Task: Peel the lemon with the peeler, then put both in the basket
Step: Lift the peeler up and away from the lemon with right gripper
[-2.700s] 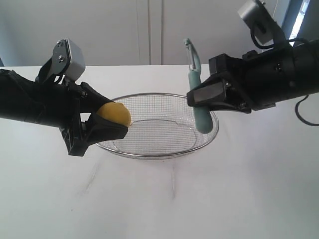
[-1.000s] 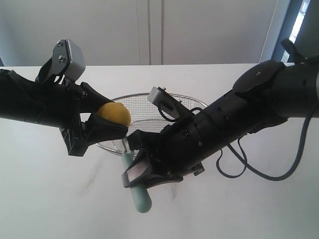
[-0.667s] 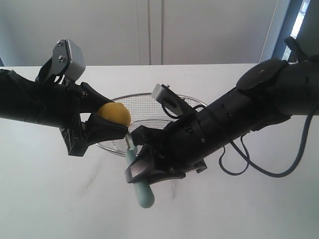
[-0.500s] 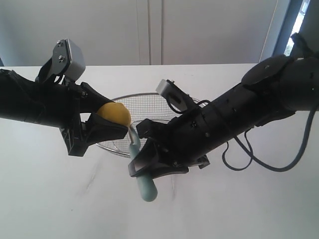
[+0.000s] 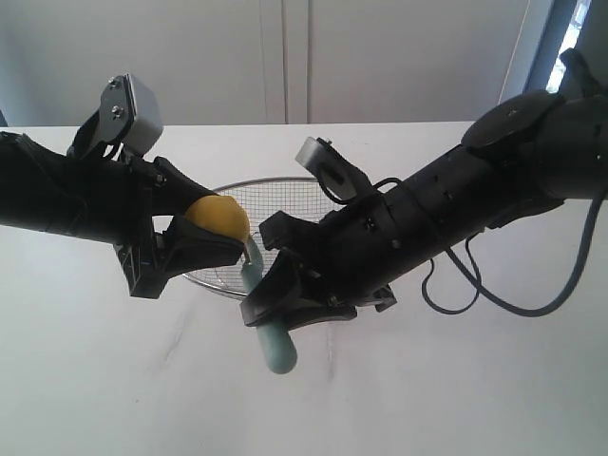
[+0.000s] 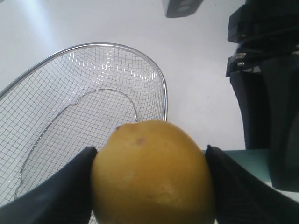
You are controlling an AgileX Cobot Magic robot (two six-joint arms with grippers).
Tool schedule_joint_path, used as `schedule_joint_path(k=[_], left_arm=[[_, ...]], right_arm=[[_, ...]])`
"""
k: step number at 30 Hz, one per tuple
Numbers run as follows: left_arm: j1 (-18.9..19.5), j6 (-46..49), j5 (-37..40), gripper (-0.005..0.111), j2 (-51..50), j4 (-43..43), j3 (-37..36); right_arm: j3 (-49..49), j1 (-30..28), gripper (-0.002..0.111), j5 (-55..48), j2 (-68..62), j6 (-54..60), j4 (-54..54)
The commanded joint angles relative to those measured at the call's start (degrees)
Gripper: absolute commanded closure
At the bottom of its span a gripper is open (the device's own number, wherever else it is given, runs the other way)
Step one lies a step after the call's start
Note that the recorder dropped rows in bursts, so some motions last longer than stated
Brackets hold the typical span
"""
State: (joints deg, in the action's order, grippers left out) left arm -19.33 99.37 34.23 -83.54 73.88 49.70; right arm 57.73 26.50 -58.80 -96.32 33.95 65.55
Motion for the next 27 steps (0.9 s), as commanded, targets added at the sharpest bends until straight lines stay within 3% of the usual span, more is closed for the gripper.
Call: schedule_joint_path(k=[1,20,27], left_arm=[[-0.40,0.05,1.56,0.107,0.80,1.64,-0.09],[-0.40,0.05,1.56,0.107,0.80,1.64,-0.09],[-0.40,0.05,1.56,0.107,0.80,1.64,-0.09]], right_arm=[[0.48,-0.40,0.108,0.09,0.22,0.78,0.68],[0.48,-4.86,0.108,-0.71,9.28,2.01,1.71],[2.26,-4.86,0.108,-1.89,18.21,12.28,-5.07]])
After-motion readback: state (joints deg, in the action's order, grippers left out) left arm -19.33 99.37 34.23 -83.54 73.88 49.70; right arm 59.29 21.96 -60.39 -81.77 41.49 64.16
